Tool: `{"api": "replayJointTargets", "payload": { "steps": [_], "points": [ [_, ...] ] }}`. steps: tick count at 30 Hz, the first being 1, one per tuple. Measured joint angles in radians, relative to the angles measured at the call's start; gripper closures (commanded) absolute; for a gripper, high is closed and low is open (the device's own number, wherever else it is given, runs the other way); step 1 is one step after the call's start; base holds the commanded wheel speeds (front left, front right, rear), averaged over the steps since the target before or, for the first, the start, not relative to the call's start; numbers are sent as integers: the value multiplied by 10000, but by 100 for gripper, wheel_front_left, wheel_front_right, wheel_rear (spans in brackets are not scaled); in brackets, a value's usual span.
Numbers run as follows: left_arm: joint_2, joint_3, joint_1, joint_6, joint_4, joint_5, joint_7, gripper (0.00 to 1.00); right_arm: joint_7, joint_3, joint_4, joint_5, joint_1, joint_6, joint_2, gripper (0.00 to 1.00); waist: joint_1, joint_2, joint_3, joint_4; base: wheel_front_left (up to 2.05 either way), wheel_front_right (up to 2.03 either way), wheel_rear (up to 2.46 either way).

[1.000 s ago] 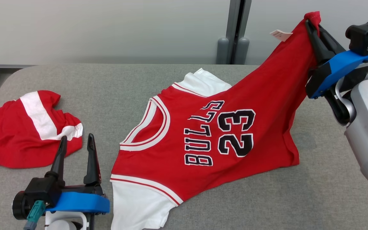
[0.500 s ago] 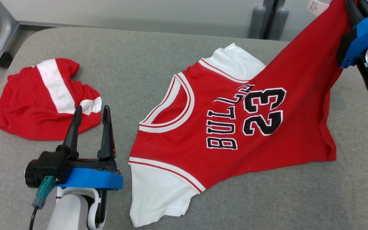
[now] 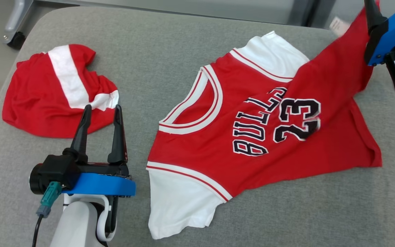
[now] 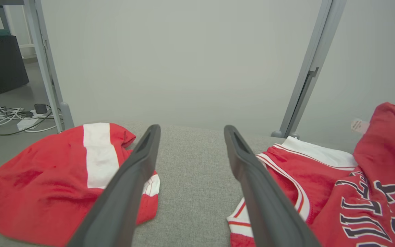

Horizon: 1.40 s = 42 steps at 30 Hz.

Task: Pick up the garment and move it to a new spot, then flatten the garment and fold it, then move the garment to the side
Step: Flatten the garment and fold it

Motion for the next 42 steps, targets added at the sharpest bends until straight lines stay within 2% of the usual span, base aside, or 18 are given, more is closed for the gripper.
{"api": "replayJointTargets", "payload": {
  "steps": [4, 8, 17, 24, 25, 31, 34, 42],
  "points": [
    [-2, 196, 6, -2, -4, 142, -2, 0, -132, -48, 44, 2, 198, 0, 61, 0, 0, 0, -109, -258, 0, 0, 0],
    [-6, 506, 240, 17, -81, 326, 0, 0, -188, -230, -407, 249, 847, 0, 173, 0, 0, 0, -303, -609, 0, 0, 0],
    [17, 1246, 1049, -50, -290, 713, -2, 0, -205, -755, -3666, 826, 3900, 0, 165, 0, 0, 0, -919, -1532, 0, 0, 0],
    [15, 1411, 1523, -63, -384, 855, -2, 0, -211, -1319, -5760, 1062, 6854, 0, 320, 0, -4, 0, -1502, -2029, 0, 0, 0],
    [13, 1429, 1639, -69, -408, 865, 0, 0, -213, -1482, -6311, 1118, 7738, 0, 458, 0, -3, 0, -1617, -2120, 0, 0, 0],
    [12, 1425, 1689, -92, -439, 869, -2, 0, -165, -1770, -7607, 788, 9780, -2, 849, 0, -4, 0, -1725, -2190, 0, 0, 0],
    [10, 1421, 1701, -117, -449, 874, -2, 0, 52, -1912, -8115, 600, 10207, 0, 1020, 0, -3, 0, -1721, -2196, 0, 0, 0],
    [6, 1281, 1701, -144, -449, 878, -2, 0, 656, -2044, -8542, 52, 10414, 0, 1158, 0, -2, 0, -1678, -2004, 0, 0, 0]
  ]
}}
